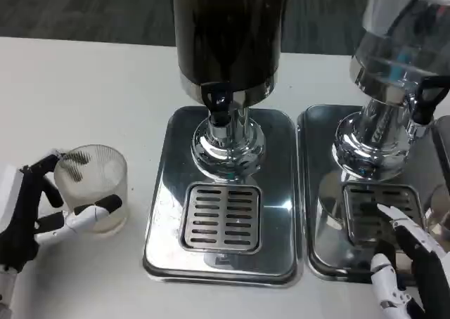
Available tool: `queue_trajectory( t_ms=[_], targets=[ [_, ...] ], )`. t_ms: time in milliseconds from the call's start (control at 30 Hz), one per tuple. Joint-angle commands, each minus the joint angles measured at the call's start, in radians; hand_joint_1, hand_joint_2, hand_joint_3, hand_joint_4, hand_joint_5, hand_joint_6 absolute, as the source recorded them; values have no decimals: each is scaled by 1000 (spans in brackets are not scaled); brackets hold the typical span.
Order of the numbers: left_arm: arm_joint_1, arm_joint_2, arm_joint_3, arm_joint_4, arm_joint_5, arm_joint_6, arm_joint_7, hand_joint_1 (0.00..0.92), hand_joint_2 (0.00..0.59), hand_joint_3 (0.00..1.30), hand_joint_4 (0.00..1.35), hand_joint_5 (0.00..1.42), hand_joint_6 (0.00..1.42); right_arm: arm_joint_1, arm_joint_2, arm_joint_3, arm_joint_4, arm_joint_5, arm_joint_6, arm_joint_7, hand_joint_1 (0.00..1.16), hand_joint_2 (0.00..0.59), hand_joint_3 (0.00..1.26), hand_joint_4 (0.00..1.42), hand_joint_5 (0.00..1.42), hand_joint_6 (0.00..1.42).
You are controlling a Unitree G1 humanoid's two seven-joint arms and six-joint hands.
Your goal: Grasp the cup under the faucet to collect the drink, then remove the cup.
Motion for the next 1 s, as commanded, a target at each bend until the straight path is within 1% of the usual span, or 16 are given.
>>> queue_trajectory(
  t_ms=[33,167,333,467,600,767,1000],
  targets=[
    [12,37,35,-47,-26,-55,13,328,108,591,644,887,1254,3,5,4,5,8,-17,0,97,566,241,156,159,114],
    [40,48,51,-103,-23,-94,4,332,108,601,645,896,1257,1,6,5,9,11,-19,-1,97,566,241,156,159,114],
    [74,42,69,-178,-22,-125,-19,333,104,603,659,897,1261,-5,9,10,14,11,-20,-1,97,566,241,156,159,114],
    [93,21,72,-235,-20,-134,-43,339,101,606,660,901,1261,-16,11,13,18,13,-21,-2,97,566,241,156,159,114],
    [104,-9,68,-283,-18,-133,-77,342,100,612,661,903,1260,-18,14,15,21,10,-20,-5,97,566,241,156,159,114],
    [102,-36,65,-314,-10,-128,-109,344,100,616,661,903,1260,-16,20,15,23,11,-23,-10,97,566,241,156,159,114],
    [79,-73,54,-321,1,-116,-151,345,99,617,663,904,1260,-15,28,22,17,3,-29,-11,97,566,241,156,159,114]
  ],
)
